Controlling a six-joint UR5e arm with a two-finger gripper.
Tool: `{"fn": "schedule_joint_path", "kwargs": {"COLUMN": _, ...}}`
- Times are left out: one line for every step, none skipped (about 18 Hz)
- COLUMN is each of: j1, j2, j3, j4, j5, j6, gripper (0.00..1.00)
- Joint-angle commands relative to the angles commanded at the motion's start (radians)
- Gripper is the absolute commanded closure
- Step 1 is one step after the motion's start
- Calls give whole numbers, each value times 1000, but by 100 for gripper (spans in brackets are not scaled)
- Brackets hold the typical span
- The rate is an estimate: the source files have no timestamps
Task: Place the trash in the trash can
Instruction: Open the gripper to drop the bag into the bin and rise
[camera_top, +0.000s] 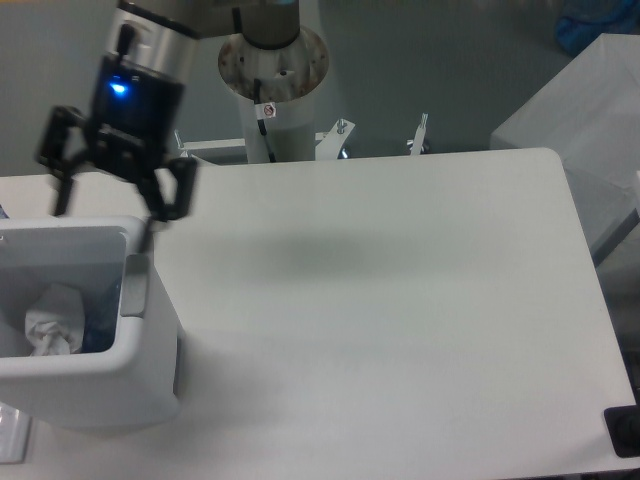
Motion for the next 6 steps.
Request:
{"fn": "schedule_joint_path", "kwargs": {"j1": 8, "j2": -2, "j3": -2, "j4": -5, "j5": 37, "j6": 55, "gripper": 0}}
{"fn": "schedule_joint_path", "kwargs": {"j1": 9, "j2": -3, "j3": -9, "j4": -14, "j5": 69, "j6": 110, "gripper": 0}}
{"fn": "schedule_joint_path", "kwargs": {"j1": 9, "j2": -2, "j3": -9, "j4": -31, "j5": 103, "j6": 158, "gripper": 0}}
{"fn": "schedule_joint_path", "kwargs": {"j1": 9, "j2": -3, "j3": 0, "j4": -52, "j5": 143, "j6": 198, "gripper": 0}}
{"fn": "schedule_joint_path", "kwargs": {"j1": 9, "j2": -3, "j3": 6, "j4": -83, "j5": 181, "j6": 226, "gripper": 0}}
{"fn": "schedule_joint_path", "kwargs": {"j1": 11, "j2": -2, "j3": 9, "j4": -107, "j5": 200, "j6": 238, "gripper": 0}}
